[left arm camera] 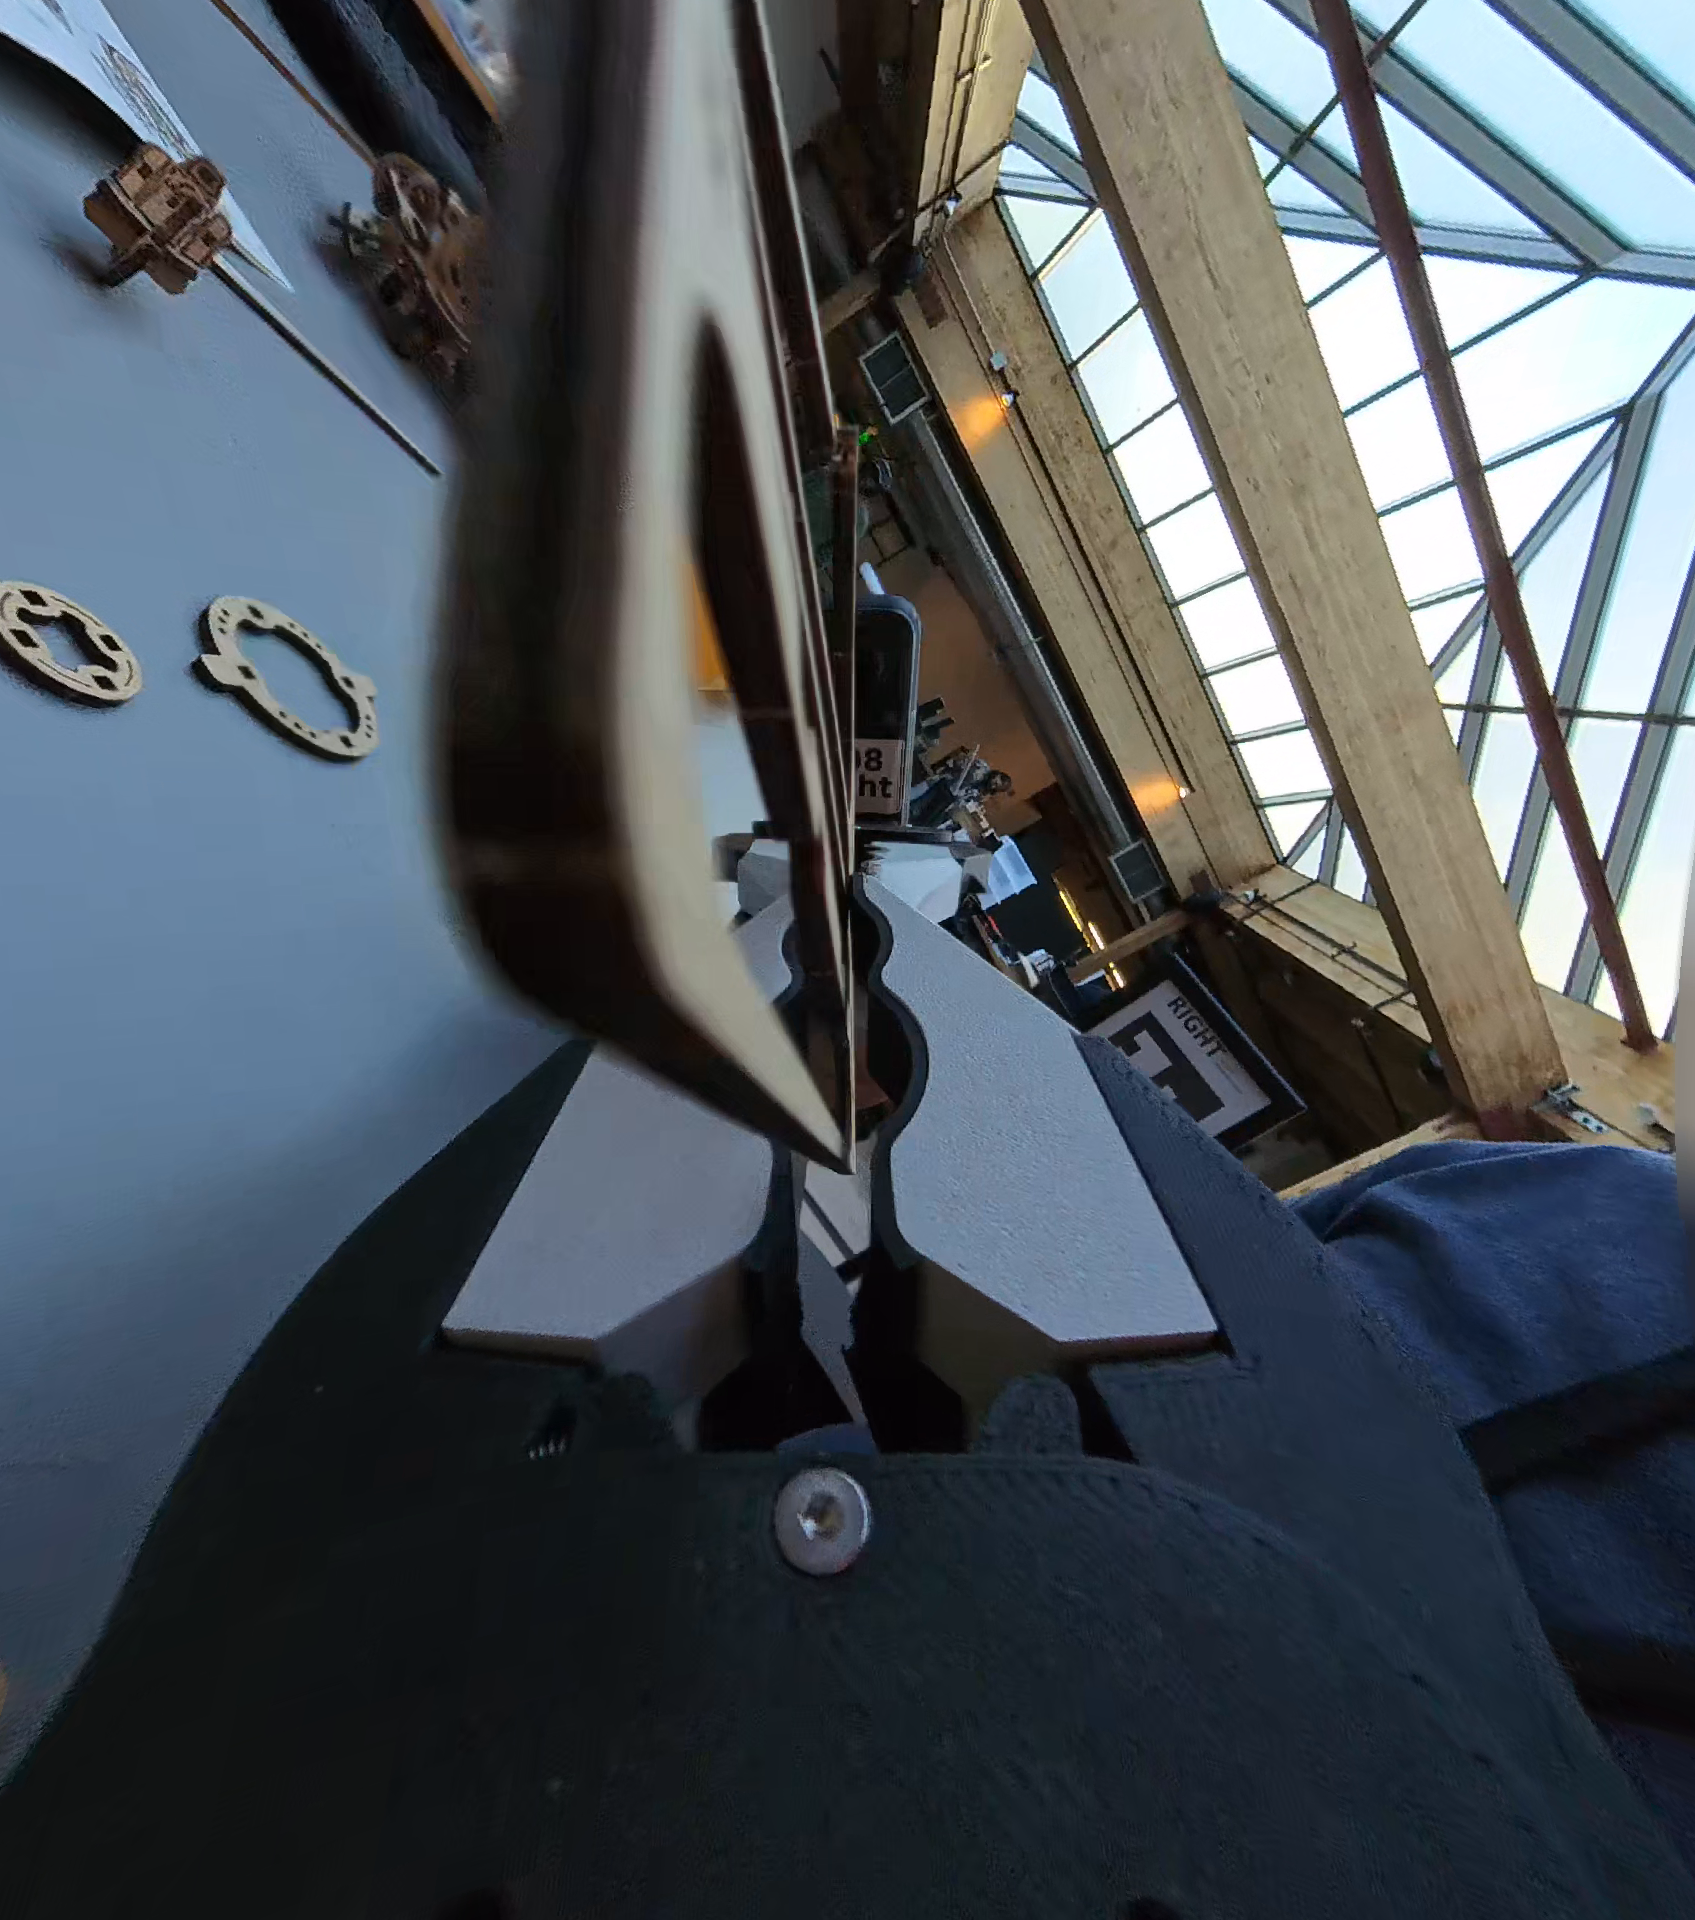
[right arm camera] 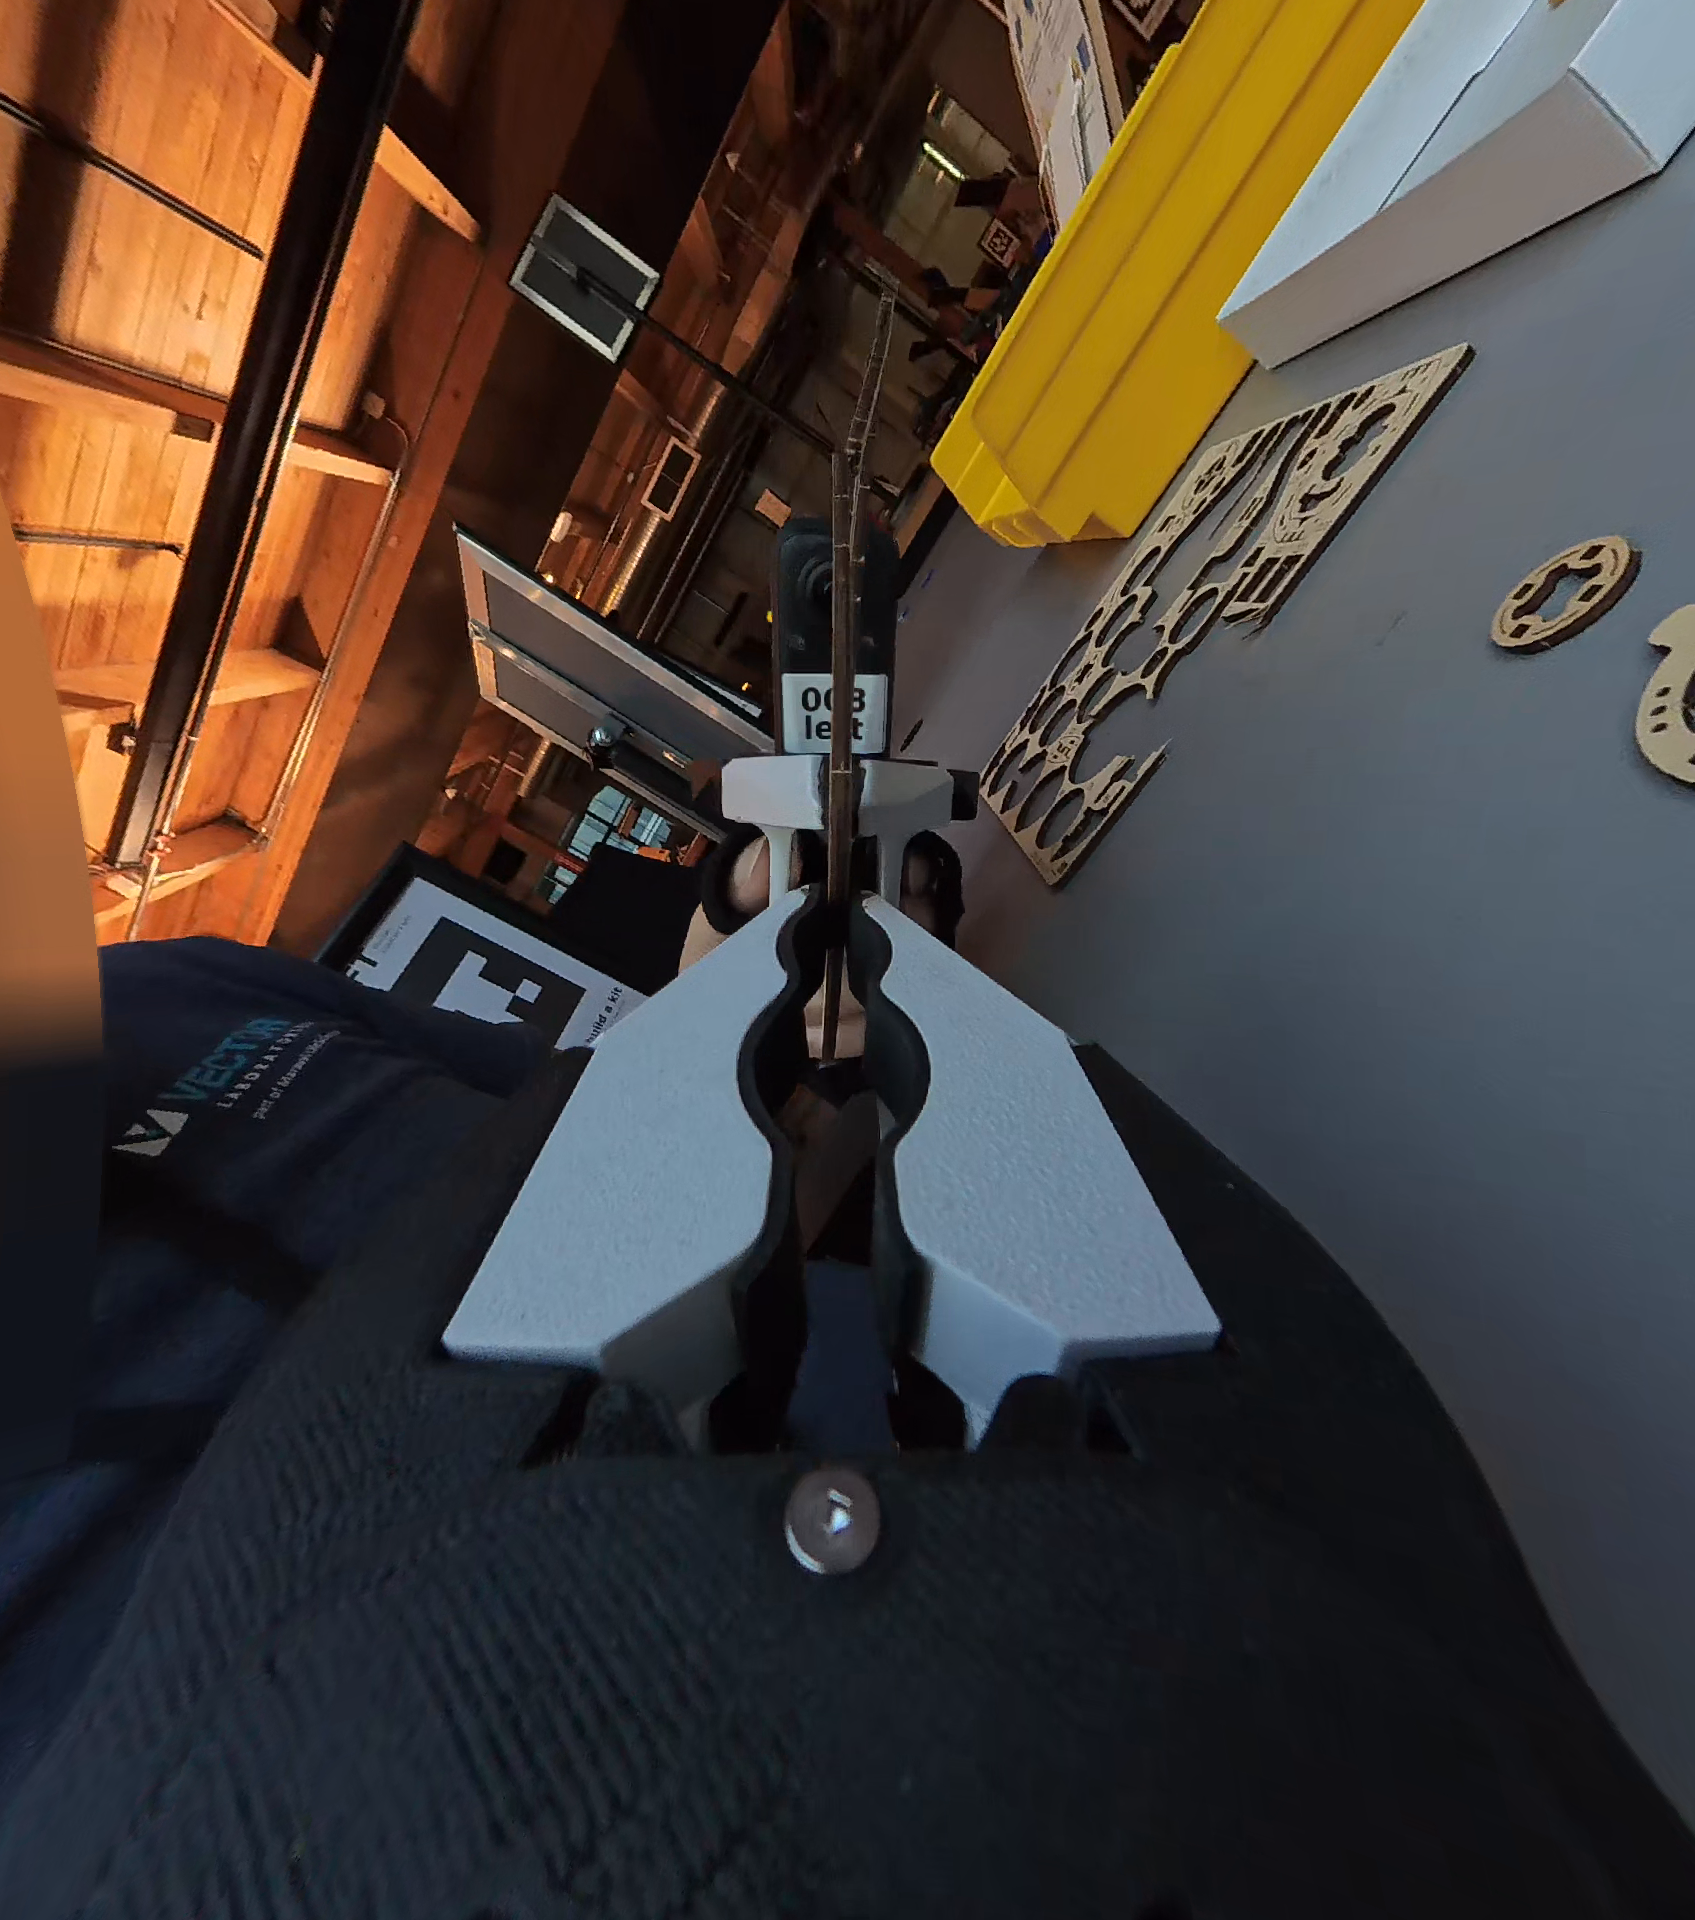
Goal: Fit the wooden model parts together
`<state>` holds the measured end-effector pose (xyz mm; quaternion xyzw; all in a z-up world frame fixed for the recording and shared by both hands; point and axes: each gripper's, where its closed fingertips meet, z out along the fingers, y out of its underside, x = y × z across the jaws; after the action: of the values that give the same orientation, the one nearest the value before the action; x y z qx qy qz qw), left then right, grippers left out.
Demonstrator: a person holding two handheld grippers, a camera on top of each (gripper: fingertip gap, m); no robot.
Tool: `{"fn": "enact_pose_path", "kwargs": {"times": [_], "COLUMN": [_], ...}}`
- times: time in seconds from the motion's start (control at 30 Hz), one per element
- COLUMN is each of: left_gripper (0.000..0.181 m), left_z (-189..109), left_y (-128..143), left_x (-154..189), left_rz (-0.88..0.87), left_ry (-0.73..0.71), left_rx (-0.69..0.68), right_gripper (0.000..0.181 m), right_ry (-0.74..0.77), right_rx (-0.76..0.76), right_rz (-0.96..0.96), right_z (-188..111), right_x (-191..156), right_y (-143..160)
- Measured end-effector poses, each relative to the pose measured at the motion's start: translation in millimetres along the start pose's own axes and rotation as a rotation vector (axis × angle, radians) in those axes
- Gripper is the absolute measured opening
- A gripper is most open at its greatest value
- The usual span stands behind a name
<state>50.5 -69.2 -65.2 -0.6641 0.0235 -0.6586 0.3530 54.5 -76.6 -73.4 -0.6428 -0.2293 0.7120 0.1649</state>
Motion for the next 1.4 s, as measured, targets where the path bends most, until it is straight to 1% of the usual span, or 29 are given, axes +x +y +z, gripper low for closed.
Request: {"fn": "enact_pose_path", "kwargs": {"times": [0.2,0.27,0.33,0.37,0.5,0.67,0.8,0.93,1.03,1.23,1.4], "left_gripper": [0.0,0.0,0.0,0.0,0.001,0.001,0.001,0.001,0.001,0.001,0.001], "left_z": [-0.4,0.0,0.9,1.8,2.9,0.5,-0.2,-1.0,0.4,1.5,2.4], "left_y": [-0.3,-3.1,-4.5,-4.7,-7.6,-10.8,-11.8,-11.7,-8.7,-9.3,-9.0], "left_x": [-2.3,-3.4,-6.7,-7.3,-8.7,-8.8,-8.2,-4.4,-3.6,-3.1,-4.1], "left_rz": [0.008,0.013,0.025,0.036,0.071,0.075,0.081,0.064,0.049,0.102,0.102], "left_ry": [-0.015,-0.032,-0.064,-0.075,-0.113,-0.122,-0.12,-0.07,-0.05,-0.091,-0.1], "left_rx": [-0.003,0.015,0.034,0.043,0.094,0.129,0.143,0.159,0.139,0.117,0.126], "right_gripper": [0.0,0.001,0.017,0.018,0.003,0.003,0.001,0.0,0.0,0.0,0.0], "right_ry": [0.006,0.0,-0.007,0.001,0.057,0.065,0.03,-0.025,-0.019,-0.048,-0.033], "right_rx": [-0.001,0.056,0.155,0.194,0.242,0.275,0.295,0.288,0.271,0.293,0.308], "right_rz": [0.01,0.033,0.075,0.092,0.054,0.038,0.062,0.082,0.051,0.075,0.065], "right_z": [-5.3,-4.7,-2.7,-1.4,6.0,6.3,6.9,7.8,9.2,8.2,6.8], "right_x": [2.2,3.6,5.5,7.8,12.5,11.9,10.3,5.8,4.3,3.3,4.6], "right_y": [-1.4,-6.6,-14.9,-17.2,-15.9,-18.8,-20.0,-19.1,-17.4,-19.3,-19.8]}}
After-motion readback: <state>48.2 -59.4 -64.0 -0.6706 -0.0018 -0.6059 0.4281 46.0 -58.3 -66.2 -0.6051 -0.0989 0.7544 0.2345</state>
